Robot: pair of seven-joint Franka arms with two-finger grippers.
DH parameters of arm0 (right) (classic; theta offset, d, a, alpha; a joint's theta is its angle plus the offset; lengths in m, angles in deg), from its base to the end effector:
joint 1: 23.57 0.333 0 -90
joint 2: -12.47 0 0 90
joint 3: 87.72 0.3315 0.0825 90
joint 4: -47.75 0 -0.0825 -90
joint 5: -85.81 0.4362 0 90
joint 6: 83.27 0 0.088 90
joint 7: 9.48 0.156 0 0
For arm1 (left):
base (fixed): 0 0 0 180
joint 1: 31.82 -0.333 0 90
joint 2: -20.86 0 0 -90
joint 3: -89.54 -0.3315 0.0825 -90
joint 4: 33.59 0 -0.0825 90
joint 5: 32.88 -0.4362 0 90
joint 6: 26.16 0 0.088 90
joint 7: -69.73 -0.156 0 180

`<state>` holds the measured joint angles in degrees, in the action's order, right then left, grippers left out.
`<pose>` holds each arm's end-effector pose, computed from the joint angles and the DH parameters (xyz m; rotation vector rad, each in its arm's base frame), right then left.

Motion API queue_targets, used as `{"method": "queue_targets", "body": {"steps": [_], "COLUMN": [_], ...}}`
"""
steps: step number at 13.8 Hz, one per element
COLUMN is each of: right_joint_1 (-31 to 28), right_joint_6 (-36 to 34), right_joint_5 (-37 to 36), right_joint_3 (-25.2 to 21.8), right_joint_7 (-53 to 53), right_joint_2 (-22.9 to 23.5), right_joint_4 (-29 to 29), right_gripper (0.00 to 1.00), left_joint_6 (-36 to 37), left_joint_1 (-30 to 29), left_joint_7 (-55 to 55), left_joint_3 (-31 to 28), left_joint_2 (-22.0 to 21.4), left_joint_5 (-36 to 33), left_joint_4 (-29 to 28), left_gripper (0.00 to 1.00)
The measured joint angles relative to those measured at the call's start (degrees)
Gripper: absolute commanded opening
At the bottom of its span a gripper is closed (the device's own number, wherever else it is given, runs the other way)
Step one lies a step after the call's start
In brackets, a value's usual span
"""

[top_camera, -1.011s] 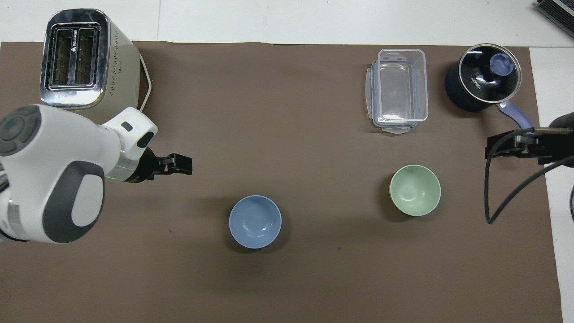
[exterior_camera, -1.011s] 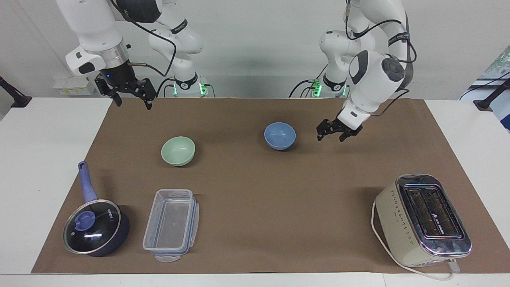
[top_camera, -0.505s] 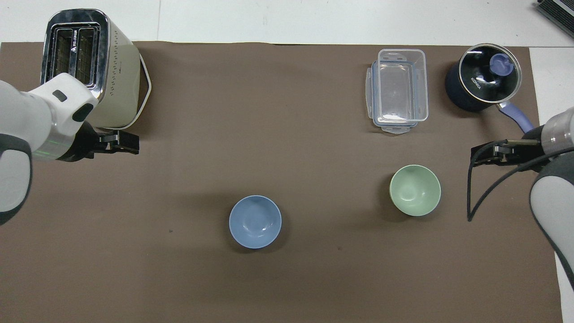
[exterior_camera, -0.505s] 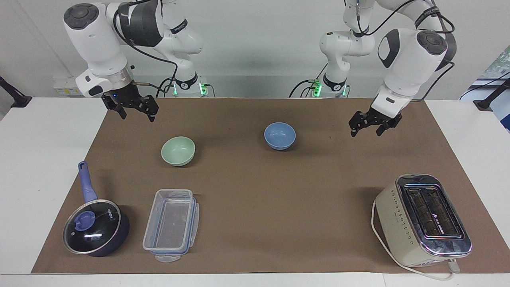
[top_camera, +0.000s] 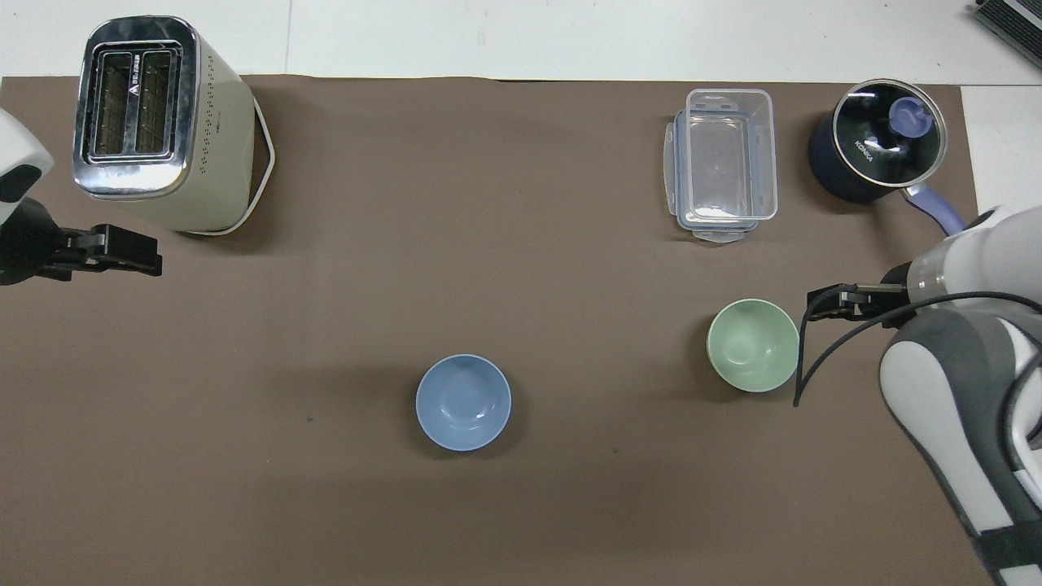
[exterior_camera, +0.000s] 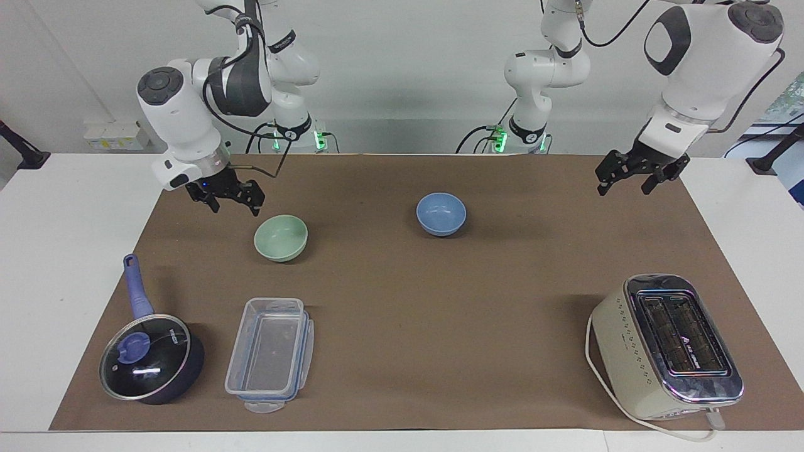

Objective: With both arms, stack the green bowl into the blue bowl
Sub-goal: 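Grasp the rim of the green bowl with the right gripper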

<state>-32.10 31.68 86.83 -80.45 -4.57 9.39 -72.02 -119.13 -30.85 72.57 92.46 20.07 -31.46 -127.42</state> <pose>0.5745 -0.0105 0.3874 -3.1277 0.1812 0.0486 0.6040 -0.0450 0.5688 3.1175 -0.0265 -0.0041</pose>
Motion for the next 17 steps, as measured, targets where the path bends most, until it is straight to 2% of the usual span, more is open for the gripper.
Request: {"method": "queue_targets", "body": {"steps": [4, 9, 12, 17], "right_joint_1": [0.0, -0.33, -0.79, -0.92], "right_joint_6": [7.47, 15.26, 16.83, 17.18], "right_joint_5": [0.09, 0.13, 0.13, 0.69], "right_joint_3": [0.0, -0.03, -0.03, -0.05], "right_joint_7": [-1.09, -2.2, -2.27, -2.76], "right_joint_2": [0.04, 2.48, 4.66, 5.12], "right_joint_4": [-6.49, -10.81, -11.34, -12.0], "right_gripper": [1.0, 1.0, 1.0, 0.98], "left_joint_6": [7.63, 8.08, 8.08, 8.09], "left_joint_1": [0.01, 0.01, -0.54, -0.64], "left_joint_7": [0.0, 0.02, 0.03, 0.03], "left_joint_3": [0.2, 0.35, 0.1, 0.05], "left_joint_2": [0.29, 1.13, 1.26, 1.27], "left_joint_5": [-0.04, -0.04, -0.04, -0.04], "left_joint_4": [5.5, 6.57, 6.57, 6.57], "left_gripper": [1.0, 1.0, 1.0, 1.0]}}
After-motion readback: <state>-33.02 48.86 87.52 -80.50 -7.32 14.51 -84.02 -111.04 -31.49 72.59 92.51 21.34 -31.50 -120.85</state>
